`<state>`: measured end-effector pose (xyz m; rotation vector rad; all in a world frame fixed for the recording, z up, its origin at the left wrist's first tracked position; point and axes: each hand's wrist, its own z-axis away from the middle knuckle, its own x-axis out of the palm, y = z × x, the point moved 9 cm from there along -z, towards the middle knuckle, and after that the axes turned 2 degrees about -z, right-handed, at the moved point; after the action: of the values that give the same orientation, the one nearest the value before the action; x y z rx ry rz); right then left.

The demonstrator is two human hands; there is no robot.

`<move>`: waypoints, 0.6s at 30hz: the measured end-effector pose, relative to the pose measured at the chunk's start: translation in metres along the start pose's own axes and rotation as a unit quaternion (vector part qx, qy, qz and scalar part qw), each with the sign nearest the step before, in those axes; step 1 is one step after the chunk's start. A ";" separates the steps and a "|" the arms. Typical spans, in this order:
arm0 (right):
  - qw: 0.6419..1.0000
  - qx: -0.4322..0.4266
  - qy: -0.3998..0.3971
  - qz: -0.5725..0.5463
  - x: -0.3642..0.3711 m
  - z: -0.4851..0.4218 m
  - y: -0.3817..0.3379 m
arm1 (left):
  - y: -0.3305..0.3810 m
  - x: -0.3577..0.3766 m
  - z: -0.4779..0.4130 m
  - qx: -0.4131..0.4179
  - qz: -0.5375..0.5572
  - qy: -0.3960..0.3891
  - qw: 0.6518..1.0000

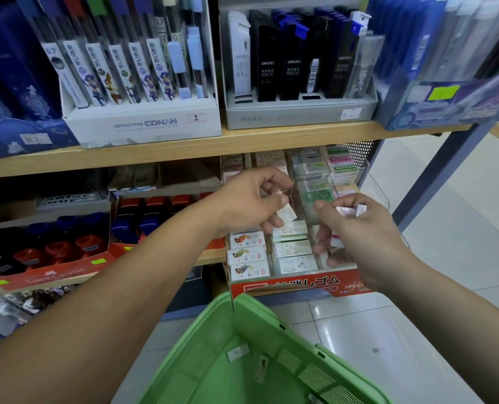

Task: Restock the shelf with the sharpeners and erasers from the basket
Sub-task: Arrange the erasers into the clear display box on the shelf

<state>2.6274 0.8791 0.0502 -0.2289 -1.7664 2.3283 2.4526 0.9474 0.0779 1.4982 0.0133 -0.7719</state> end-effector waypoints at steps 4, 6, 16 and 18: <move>1.000 -0.007 -0.008 0.017 -0.010 -0.002 0.001 | -0.001 -0.007 0.000 0.004 -0.009 0.020 1.000; 1.000 -0.004 -0.021 0.016 -0.011 -0.001 0.003 | 0.002 -0.004 0.000 0.012 -0.038 -0.007 0.999; 0.993 0.063 -0.092 -0.044 -0.003 0.003 0.014 | 0.005 0.042 0.007 0.110 -0.173 -0.037 0.978; 0.984 0.091 -0.117 -0.098 -0.002 0.005 0.015 | 0.007 0.039 0.009 0.143 -0.221 -0.007 0.965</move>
<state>2.6265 0.8700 0.0374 0.2475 -1.5728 2.4305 2.4819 0.9207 0.0672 1.7909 0.2416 -1.1812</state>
